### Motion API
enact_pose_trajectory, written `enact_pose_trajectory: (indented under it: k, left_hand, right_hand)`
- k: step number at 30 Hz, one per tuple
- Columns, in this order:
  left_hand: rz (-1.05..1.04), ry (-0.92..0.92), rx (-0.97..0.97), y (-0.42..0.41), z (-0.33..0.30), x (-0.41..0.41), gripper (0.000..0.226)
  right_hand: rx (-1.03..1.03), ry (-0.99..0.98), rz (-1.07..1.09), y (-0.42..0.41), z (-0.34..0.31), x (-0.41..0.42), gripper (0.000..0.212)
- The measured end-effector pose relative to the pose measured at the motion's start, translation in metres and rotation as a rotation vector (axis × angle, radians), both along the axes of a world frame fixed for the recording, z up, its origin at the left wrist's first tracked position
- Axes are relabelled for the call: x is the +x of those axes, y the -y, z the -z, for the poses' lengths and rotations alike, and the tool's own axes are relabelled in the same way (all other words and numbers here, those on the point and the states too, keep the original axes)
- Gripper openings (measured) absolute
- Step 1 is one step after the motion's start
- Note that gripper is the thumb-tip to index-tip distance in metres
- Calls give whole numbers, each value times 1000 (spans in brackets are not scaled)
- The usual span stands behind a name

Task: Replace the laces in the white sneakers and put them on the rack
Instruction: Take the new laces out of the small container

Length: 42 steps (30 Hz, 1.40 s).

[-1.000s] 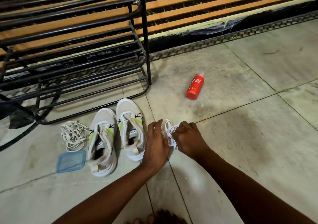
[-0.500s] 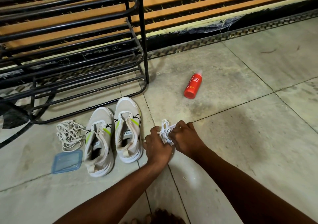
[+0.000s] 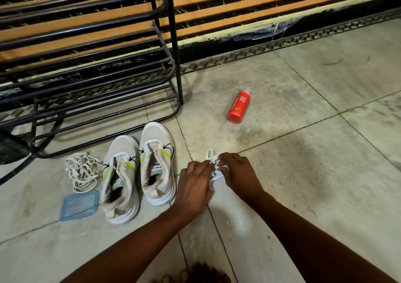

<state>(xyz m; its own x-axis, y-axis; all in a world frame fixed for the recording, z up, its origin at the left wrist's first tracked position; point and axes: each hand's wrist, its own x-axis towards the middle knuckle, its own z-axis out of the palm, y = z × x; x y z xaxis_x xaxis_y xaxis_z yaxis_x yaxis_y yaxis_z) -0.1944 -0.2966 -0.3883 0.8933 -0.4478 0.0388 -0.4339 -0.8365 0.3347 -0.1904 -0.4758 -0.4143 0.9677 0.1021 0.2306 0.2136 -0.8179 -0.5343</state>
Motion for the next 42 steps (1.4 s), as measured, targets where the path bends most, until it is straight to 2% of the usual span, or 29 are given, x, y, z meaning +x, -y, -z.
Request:
enact_pose_trajectory:
  k: [2, 5, 8, 11, 17, 19, 22, 24, 27, 30, 36, 37, 40, 42]
  left_hand:
    - [60, -21, 130, -2, 1, 1, 65]
    - [89, -17, 181, -2, -1, 0, 66]
    - [80, -6, 127, -1, -1, 0, 66]
    - [32, -17, 34, -3, 3, 2, 48]
    - [-89, -39, -126, -3, 6, 11, 45]
    - [-86, -29, -123, -2, 4, 13, 44]
    - [-37, -15, -52, -1, 5, 16, 22]
    - [-14, -18, 4, -2, 7, 19, 23]
    - [25, 8, 43, -3, 12, 22, 28]
    - [1, 4, 2, -4, 17, 23, 25]
    - [-98, -97, -232, -3, 24, 23, 8]
    - [-111, -122, -279, -3, 23, 25, 9]
    - [-98, -61, -245, -5, 21, 32, 35]
    - [-66, -71, -220, -7, 18, 35, 34]
  right_hand:
    - [-13, 36, 24, 0, 0, 0, 29]
    - [-64, 87, 17, 1, 0, 5, 26]
    - [-212, 70, -55, 2, 4, 10, 24]
    - [-345, 43, -64, 2, 6, 12, 32]
    - [-454, -9, -75, 0, 1, 17, 28]
    - [-410, -11, -63, -1, 1, 17, 29]
    - [-258, -21, 28, -2, 1, 16, 35]
    - [-187, -40, 61, -1, 2, 14, 41]
    - [-98, -56, 1, 3, 3, 16, 53]
    - [-197, -26, -65, 5, 1, 16, 45]
    - [-396, 104, -191, 10, 9, 11, 34]
    - [-446, 99, -211, 9, 10, 11, 36]
    - [-581, 64, -248, 2, 7, 14, 38]
    - [-621, 49, -255, -2, 5, 16, 40]
